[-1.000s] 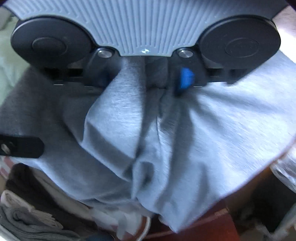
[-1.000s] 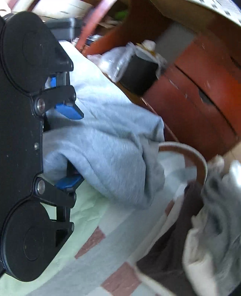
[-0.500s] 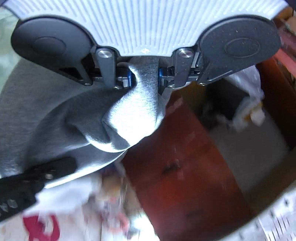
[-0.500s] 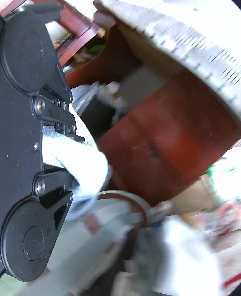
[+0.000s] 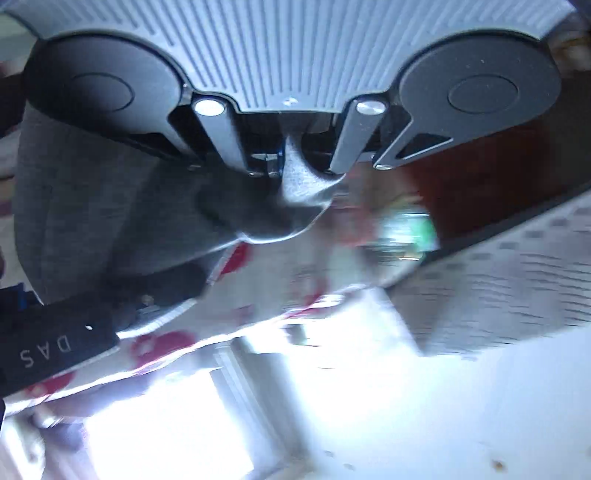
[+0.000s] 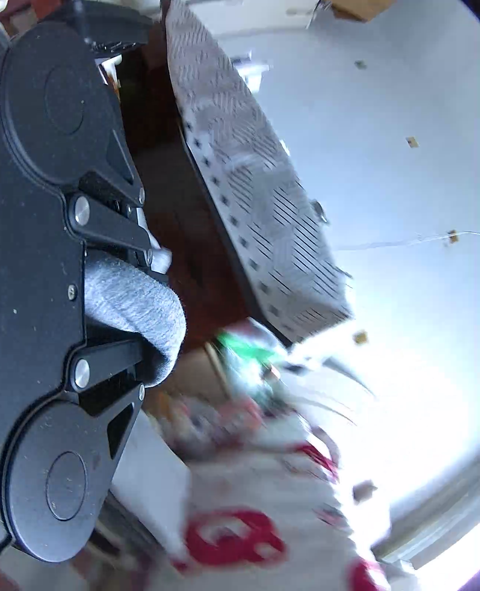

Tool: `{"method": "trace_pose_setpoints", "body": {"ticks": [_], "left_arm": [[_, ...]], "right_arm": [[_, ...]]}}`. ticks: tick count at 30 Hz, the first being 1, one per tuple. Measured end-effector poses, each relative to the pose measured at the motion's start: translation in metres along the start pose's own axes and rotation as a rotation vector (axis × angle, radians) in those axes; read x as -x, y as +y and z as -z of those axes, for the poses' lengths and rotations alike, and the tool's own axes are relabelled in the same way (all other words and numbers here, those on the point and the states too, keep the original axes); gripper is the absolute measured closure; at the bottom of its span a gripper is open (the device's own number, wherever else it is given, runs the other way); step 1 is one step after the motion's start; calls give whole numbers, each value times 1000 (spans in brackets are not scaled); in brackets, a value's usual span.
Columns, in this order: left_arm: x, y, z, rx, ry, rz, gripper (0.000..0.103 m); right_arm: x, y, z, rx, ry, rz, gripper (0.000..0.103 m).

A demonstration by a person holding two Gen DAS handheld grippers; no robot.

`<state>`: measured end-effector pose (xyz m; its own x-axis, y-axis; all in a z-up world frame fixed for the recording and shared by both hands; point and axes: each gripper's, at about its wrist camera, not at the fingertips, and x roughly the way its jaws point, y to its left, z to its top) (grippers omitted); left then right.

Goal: Fold clothes
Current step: 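Lift the grey garment with both grippers and shake it out, then lay the grey garment flat on the mat and open both grippers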

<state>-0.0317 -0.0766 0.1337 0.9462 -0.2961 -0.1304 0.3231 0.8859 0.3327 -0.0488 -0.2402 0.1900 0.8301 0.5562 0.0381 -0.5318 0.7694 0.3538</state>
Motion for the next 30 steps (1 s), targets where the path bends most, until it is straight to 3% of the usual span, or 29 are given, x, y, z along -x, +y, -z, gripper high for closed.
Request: {"method": "trace_pose_setpoints", "body": {"ticks": [4,9,10,12,13,14,15,17,20,23,27,30], "left_arm": [[-32,-21,-40,102,-23,211,99],[-39,-71,-94,182,-159,503,97],[-38,-89,-97,165,-157,569,91],[-43,-128,-91,132,-84,672,55],[-48,-149,-81,84,-21,714,26],[-54,-170,-70,33,45,754,22],[-61,-187,-52,-28,114,786,22],[-78,-213,-9,-173,221,835,22],[-86,-243,39,-284,268,828,22],[-103,-269,50,-319,318,829,22],[-97,-277,44,-417,331,825,22],[-92,-267,38,-496,310,767,22]], "right_arm": [[50,-9,-46,65,-72,183,93],[124,-10,-54,208,-138,605,93],[139,-10,-55,238,-150,691,93],[169,-10,-56,298,-174,865,90],[184,-10,-57,328,-186,952,81],[197,-24,-38,309,-129,1029,59],[208,-46,-10,270,-42,1101,47],[236,-89,47,123,110,1210,47],[287,-156,136,-283,270,1265,50],[326,-182,181,-442,313,1260,50],[355,-195,163,-520,316,1265,50],[385,-205,130,-592,296,1141,49]]}}
